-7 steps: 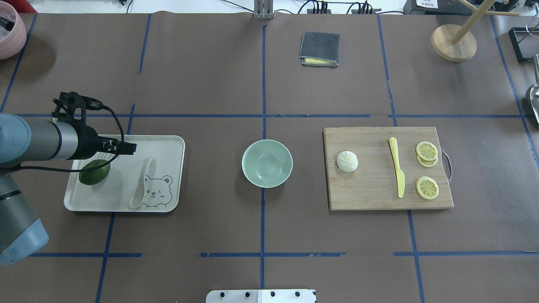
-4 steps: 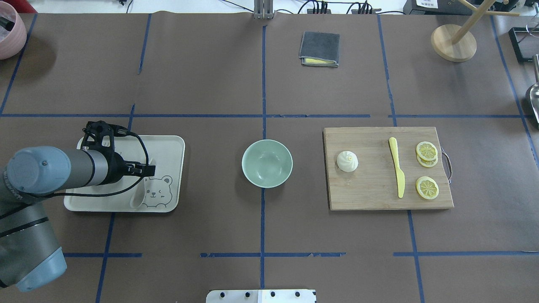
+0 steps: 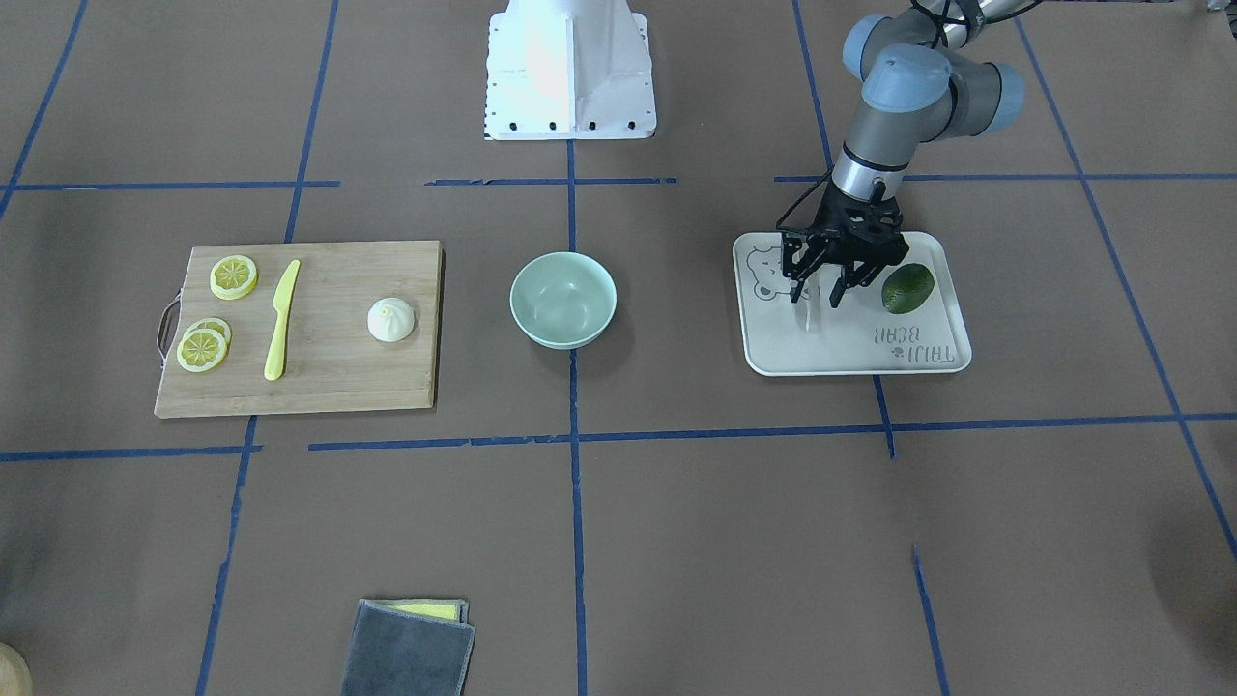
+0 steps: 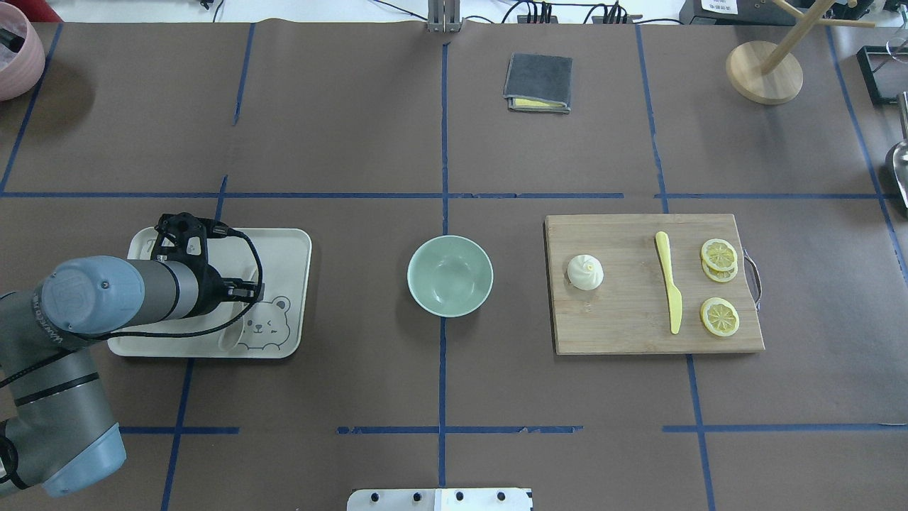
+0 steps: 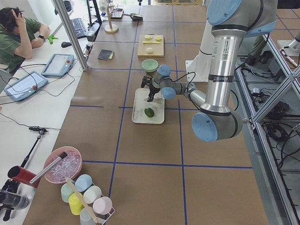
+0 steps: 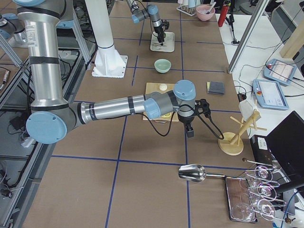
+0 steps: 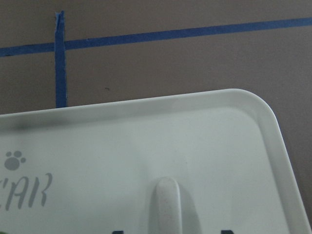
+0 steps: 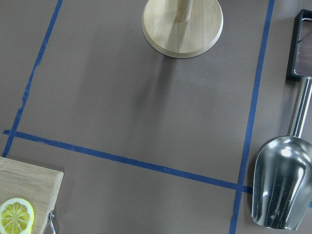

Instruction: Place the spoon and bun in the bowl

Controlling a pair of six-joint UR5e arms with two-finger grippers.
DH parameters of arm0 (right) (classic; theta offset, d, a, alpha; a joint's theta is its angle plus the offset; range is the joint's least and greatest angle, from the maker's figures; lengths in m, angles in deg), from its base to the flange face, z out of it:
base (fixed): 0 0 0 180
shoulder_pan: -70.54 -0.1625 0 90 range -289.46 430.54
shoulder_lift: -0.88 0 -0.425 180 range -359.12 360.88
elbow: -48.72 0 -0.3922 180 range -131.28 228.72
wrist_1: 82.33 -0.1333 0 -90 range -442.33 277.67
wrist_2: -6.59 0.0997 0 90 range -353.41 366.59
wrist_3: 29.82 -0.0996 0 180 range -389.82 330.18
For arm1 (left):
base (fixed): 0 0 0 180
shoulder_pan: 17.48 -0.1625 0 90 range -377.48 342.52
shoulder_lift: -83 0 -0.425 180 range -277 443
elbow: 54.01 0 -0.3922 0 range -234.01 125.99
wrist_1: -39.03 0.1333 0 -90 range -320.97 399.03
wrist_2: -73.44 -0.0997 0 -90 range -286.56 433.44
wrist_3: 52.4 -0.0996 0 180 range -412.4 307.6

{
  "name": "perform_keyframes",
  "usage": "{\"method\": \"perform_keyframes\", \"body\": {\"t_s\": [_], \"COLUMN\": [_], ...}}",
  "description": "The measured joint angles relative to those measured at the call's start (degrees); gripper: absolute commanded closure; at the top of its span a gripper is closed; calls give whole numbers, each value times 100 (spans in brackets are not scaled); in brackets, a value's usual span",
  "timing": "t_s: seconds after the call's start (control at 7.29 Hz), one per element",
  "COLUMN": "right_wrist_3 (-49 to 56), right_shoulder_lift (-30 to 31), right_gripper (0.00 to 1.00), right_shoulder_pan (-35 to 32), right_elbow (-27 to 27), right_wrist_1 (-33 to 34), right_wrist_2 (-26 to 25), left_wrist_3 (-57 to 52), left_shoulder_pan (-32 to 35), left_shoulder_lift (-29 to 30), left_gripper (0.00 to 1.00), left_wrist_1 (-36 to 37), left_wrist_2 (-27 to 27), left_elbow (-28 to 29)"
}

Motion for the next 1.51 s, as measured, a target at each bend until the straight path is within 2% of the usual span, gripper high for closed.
{"method": "perform_keyframes", "body": {"t_s": [0.14, 0.41, 0.55, 0.69, 1.37, 1.51], "right_wrist_3": [-4, -6, -6, -6, -6, -6], "right_shoulder_lift": [0, 0, 0, 0, 0, 0], "right_gripper": [0, 0, 0, 0, 0, 0], "right_shoulder_pan": [0, 0, 0, 0, 0, 0], "right_elbow": [-4, -19, -26, -28, -20, -18], "right_wrist_1": [0, 0, 0, 0, 0, 0], "right_wrist_2": [0, 0, 0, 0, 0, 0], "left_wrist_3": [6, 8, 9, 9, 39, 346], "left_shoulder_pan": [-10, -47, -56, -58, -20, -21], "left_shoulder_lift": [13, 34, 43, 45, 47, 176], "left_gripper": [41, 58, 73, 100, 100, 100], "left_wrist_1": [2, 3, 5, 7, 15, 96], "left_wrist_2": [0, 2, 2, 0, -7, -4], "left_elbow": [13, 47, 58, 64, -124, -207]}}
